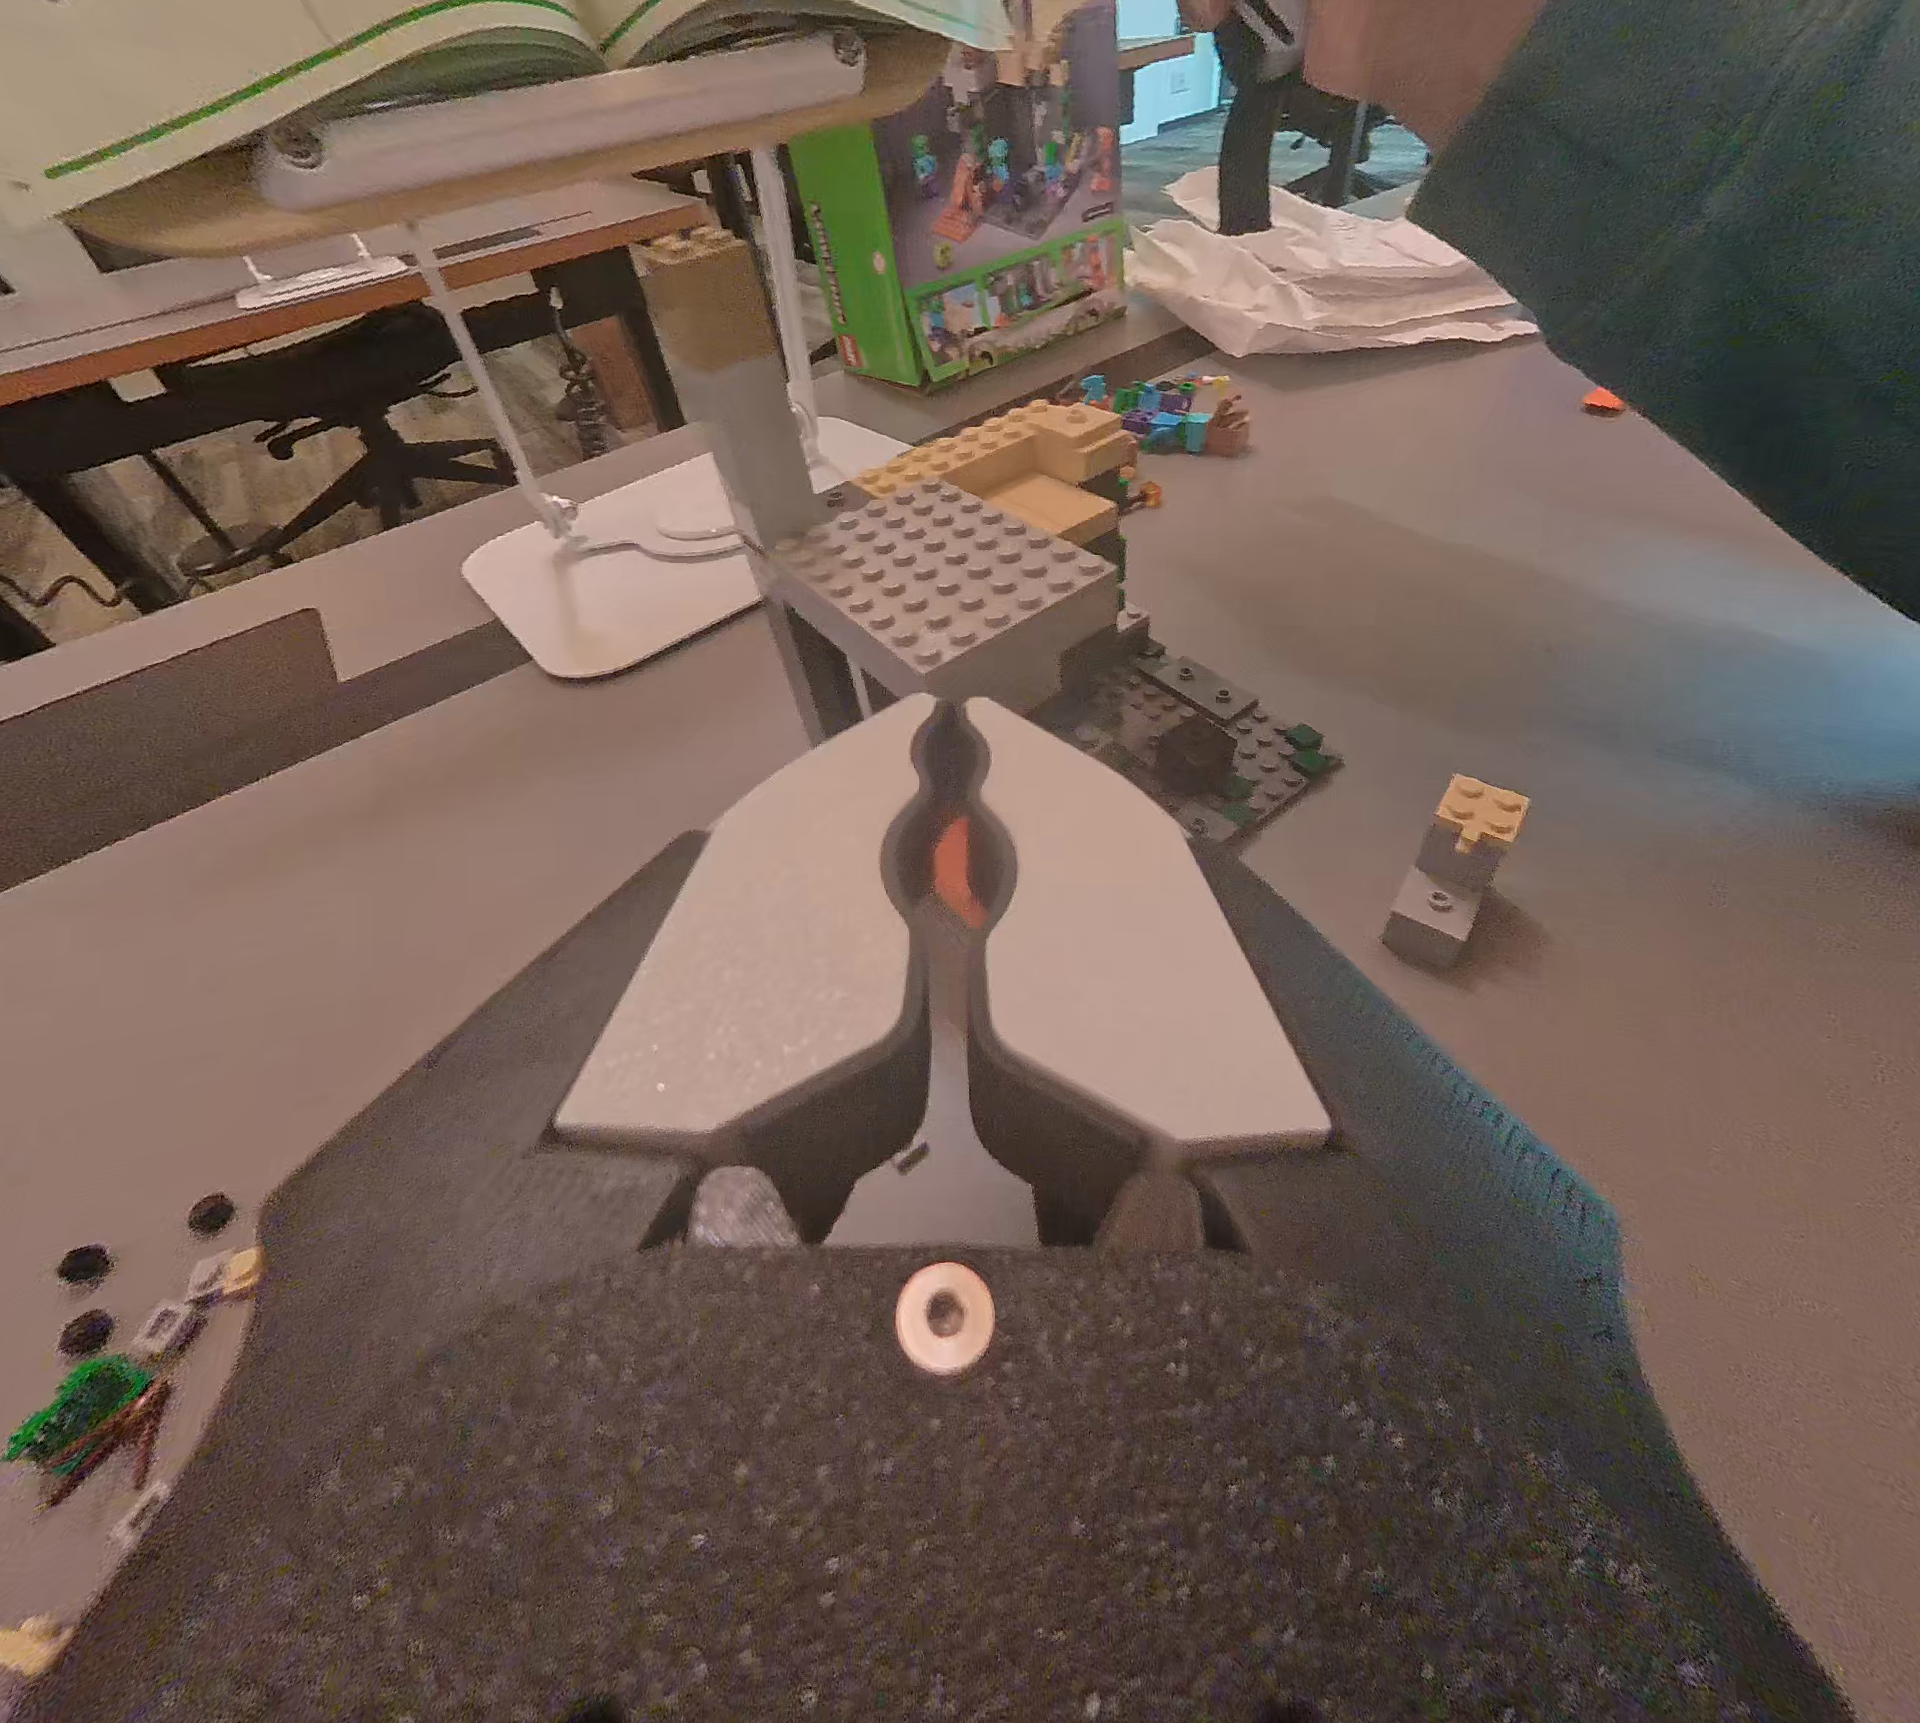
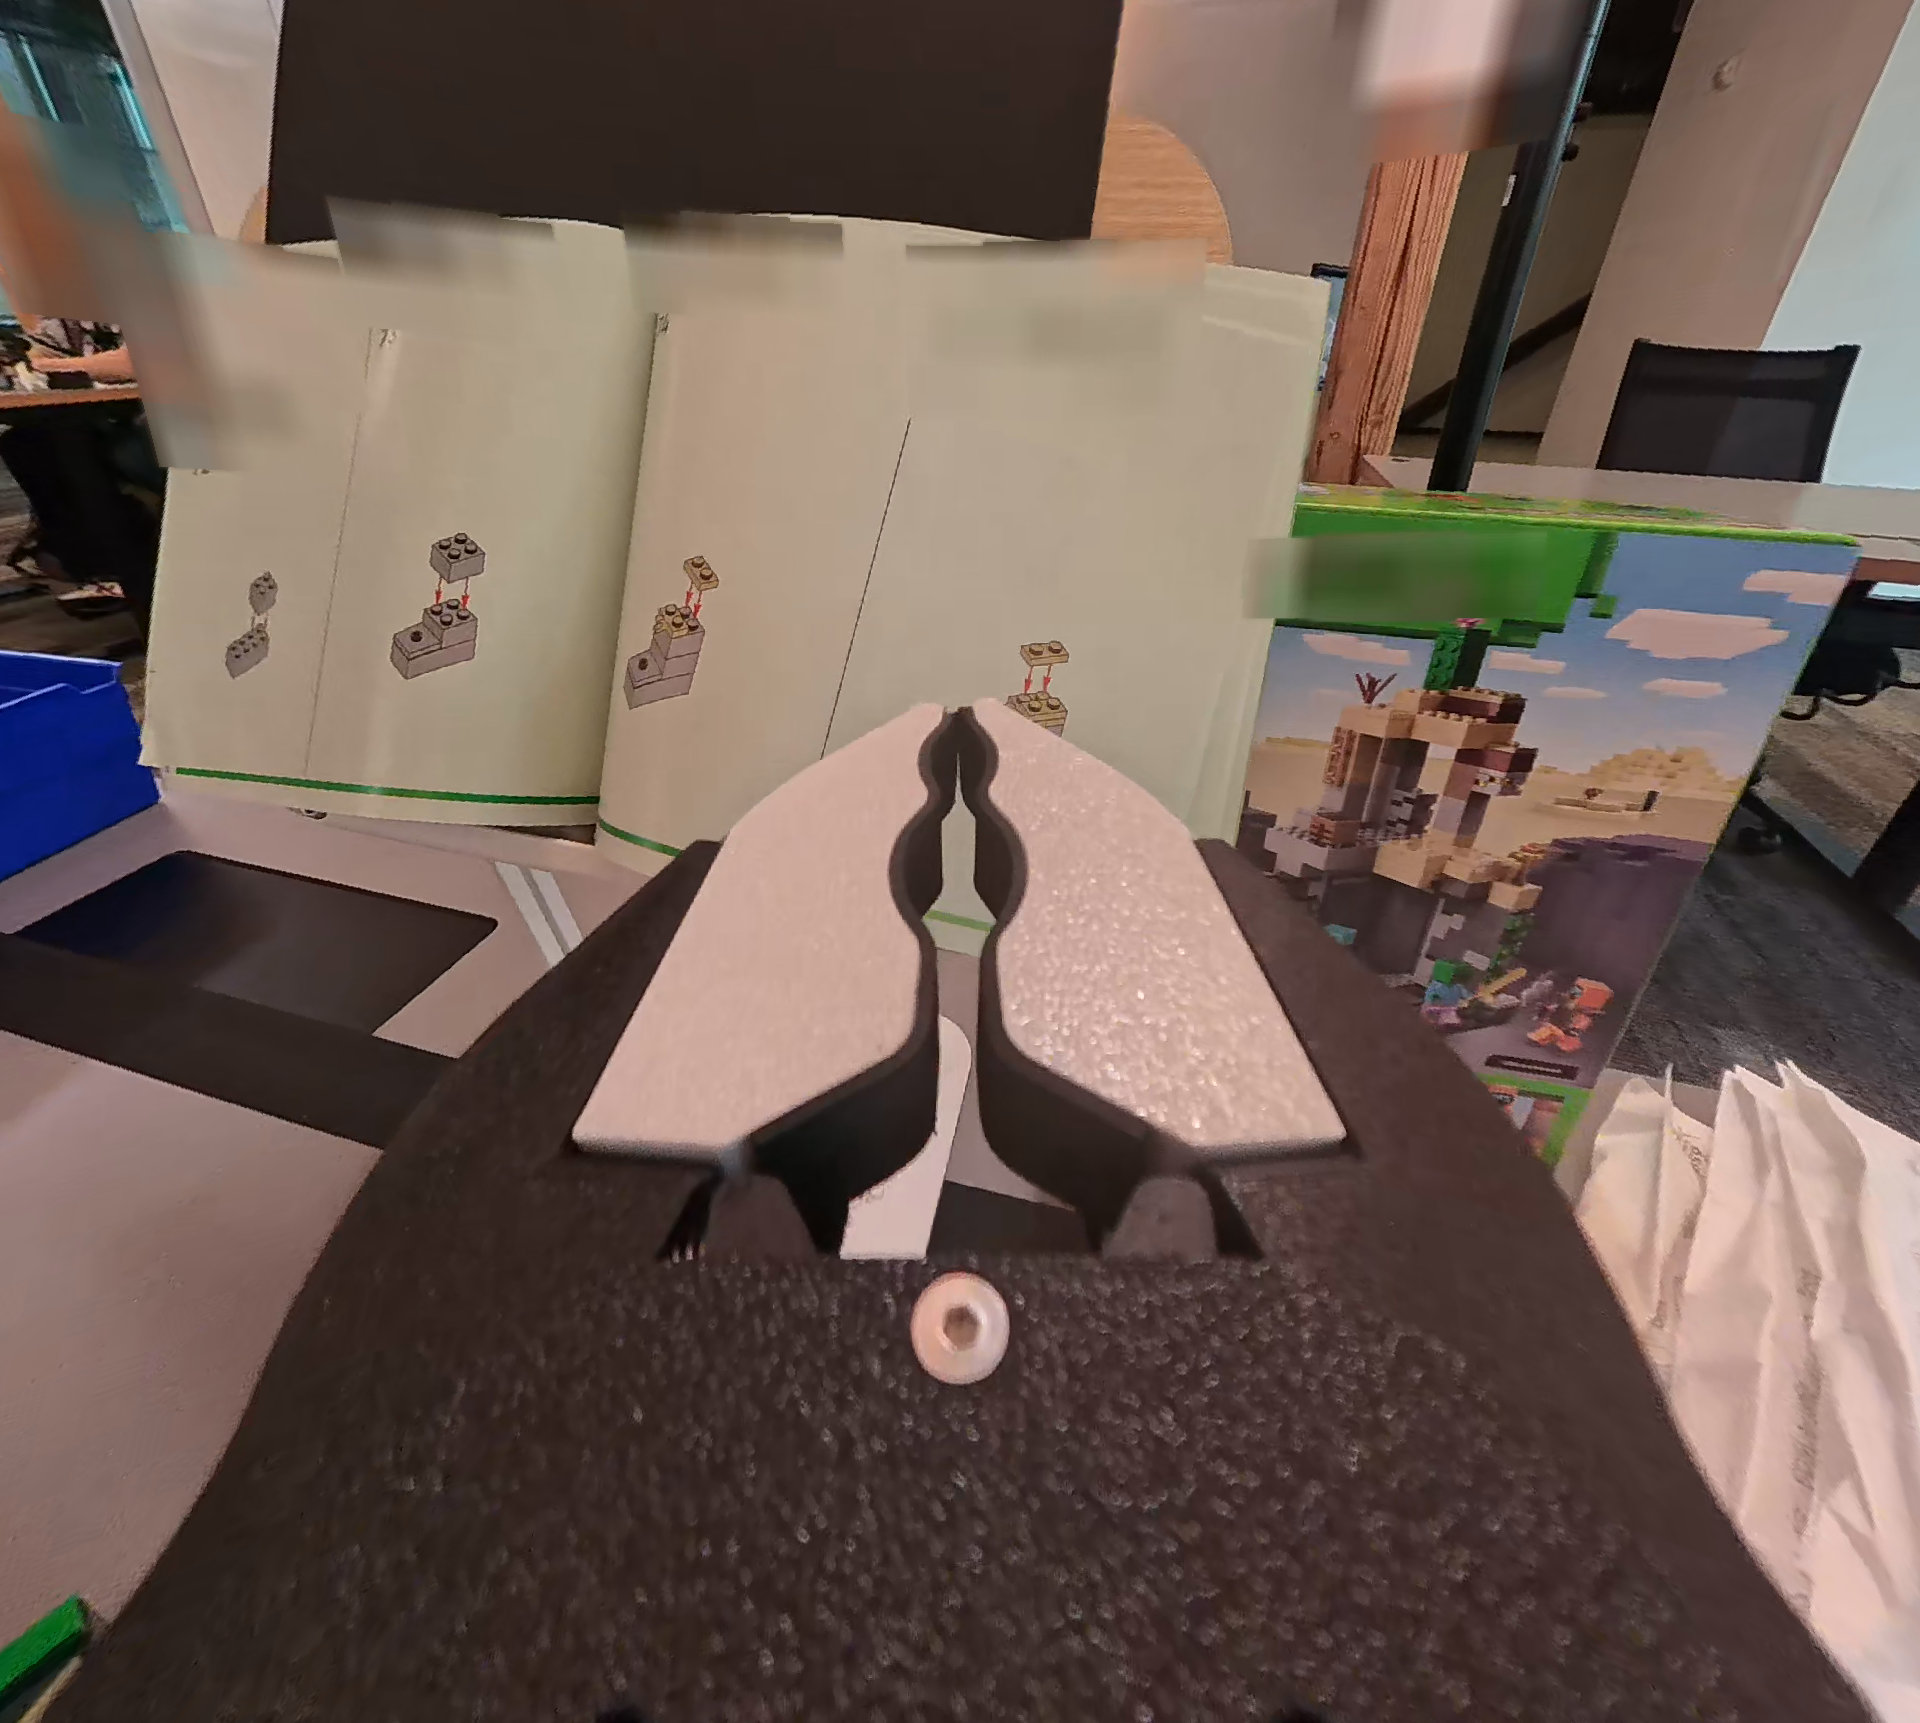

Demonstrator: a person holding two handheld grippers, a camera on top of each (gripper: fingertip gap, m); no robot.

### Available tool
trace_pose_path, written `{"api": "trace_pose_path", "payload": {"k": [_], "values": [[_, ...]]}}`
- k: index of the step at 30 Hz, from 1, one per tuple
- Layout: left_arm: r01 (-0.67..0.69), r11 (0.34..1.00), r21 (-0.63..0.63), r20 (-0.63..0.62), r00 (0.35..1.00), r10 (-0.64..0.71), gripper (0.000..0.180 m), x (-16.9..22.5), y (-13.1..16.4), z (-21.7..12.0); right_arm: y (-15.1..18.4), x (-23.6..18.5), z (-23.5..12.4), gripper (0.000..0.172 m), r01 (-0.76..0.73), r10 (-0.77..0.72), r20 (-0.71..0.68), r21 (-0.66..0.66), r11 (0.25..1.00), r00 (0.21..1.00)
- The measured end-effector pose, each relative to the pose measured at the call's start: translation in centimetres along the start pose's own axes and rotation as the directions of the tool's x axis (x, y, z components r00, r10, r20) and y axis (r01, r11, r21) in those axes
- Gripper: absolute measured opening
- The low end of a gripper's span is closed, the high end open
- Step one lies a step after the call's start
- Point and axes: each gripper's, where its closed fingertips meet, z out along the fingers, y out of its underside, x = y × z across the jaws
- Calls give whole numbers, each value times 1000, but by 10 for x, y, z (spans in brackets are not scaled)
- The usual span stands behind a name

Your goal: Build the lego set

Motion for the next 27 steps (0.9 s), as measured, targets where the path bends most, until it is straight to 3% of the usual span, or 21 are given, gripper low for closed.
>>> {"api": "trace_pose_path", "payload": {"k": [7,15,27], "values": [[31,1000,7,34,999,-31,0,-9,0,-2,-7,-7,13,0,18,-18,1,4,1000,1000],[63,998,15,51,997,-64,0,-18,0,-4,-39,-2,40,0,66,-65,-18,29,997,998],[72,997,-9,-8,997,-72,0,-8,5,0,-50,11,57,3,81,-80,-41,20,997,996]]}}
